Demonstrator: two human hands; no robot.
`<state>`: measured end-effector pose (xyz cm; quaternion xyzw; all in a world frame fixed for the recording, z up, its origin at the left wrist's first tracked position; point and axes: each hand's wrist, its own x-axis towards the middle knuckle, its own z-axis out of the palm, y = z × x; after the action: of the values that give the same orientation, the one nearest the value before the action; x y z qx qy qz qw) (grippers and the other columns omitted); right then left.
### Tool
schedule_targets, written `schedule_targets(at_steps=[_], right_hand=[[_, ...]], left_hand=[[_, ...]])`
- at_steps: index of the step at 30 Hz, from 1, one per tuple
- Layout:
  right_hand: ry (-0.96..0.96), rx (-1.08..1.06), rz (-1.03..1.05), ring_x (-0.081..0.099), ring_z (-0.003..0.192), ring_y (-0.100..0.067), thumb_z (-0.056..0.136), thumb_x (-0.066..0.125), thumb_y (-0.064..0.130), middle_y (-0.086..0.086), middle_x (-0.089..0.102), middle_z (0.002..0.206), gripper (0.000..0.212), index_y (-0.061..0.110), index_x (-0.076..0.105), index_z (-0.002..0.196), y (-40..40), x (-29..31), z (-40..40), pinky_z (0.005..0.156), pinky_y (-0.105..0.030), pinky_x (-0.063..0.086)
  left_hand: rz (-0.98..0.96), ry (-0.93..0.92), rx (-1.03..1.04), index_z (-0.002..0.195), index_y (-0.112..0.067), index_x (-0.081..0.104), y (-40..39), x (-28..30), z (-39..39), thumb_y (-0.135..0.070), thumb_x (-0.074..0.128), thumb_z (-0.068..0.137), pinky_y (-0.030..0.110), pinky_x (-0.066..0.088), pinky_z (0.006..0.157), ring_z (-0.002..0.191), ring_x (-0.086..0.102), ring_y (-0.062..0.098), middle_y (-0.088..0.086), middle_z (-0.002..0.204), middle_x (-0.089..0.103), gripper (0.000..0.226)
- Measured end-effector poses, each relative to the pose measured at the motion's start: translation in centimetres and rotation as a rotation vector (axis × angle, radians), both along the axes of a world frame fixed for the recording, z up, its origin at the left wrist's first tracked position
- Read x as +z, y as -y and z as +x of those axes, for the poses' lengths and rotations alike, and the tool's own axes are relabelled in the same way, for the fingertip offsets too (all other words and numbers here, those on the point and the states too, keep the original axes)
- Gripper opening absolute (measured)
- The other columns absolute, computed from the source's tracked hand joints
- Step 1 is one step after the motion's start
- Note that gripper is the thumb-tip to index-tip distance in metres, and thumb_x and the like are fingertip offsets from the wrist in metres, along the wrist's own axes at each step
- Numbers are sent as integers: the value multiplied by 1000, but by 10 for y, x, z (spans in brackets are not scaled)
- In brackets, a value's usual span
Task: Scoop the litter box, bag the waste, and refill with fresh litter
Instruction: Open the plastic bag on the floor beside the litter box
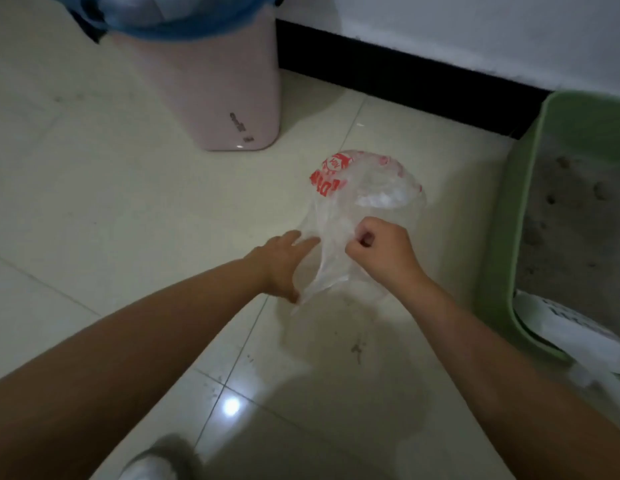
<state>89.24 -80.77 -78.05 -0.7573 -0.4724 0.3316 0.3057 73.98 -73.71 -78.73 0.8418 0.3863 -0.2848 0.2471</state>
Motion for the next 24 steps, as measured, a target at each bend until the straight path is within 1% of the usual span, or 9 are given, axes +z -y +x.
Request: schedule_targets(at_steps=[3,7,10,12,15,18,20,22,24], right_hand=[[-10,-32,58,42,53,-3,78,58,0,7,45,59,15,12,51,73,-4,32,23,53,-2,36],[-113,-217,129,46,50,-2,79,56,-6,8,48,58,35,23,48,60,-2,59,58,48,-8,34],[-140,-344,147,47,40,2,76,53,-13,6,49,48,41,21,46,55,8,77,82,40,-6,31],[-114,-368,115,46,43,1,75,49,-15,3,48,52,42,20,46,52,18,86,91,46,-11,36],[-135,-354,61,48,57,-15,71,44,-12,-1,49,56,40,20,51,47,29,93,97,61,-26,43],[-67,-198,-47,52,45,3,76,40,-20,8,53,50,49,19,52,49,31,105,98,50,-11,44],[-58,-113,-105,50,38,12,79,41,-19,11,53,51,46,16,54,53,25,118,97,42,-1,38],[-77,-94,-117,50,37,13,78,44,-15,13,55,47,34,11,65,74,13,131,96,41,0,38],[-48,-109,-102,51,35,9,66,45,-4,15,55,36,34,12,67,88,-2,141,96,40,-4,41]], left_hand=[[67,132,2,141,-19,35,-5,13,29,-33,64,84,33,38,102,128,41,25,8,142,36,65],[138,422,195,137,-12,38,-26,29,69,-24,66,82,32,32,106,133,33,28,11,144,32,62],[276,602,408,130,-9,43,-35,42,98,-17,63,83,32,33,103,127,36,27,11,138,37,51],[386,684,491,129,-9,43,-34,50,110,-19,62,84,30,32,101,124,36,26,12,134,39,49],[479,727,528,140,-12,32,-35,58,117,-25,64,84,35,27,106,129,29,29,14,140,31,66],[363,716,574,146,-18,24,-41,57,114,-29,61,86,40,24,110,136,21,30,14,147,23,71],[248,752,536,140,-16,40,-44,56,111,-24,54,92,36,24,110,136,23,28,12,148,27,50],[130,834,490,121,-6,59,-46,54,108,-16,47,96,30,29,105,126,39,27,15,134,47,29],[12,893,553,101,-4,63,-44,56,105,-12,42,98,29,38,87,103,51,25,15,110,57,22]])
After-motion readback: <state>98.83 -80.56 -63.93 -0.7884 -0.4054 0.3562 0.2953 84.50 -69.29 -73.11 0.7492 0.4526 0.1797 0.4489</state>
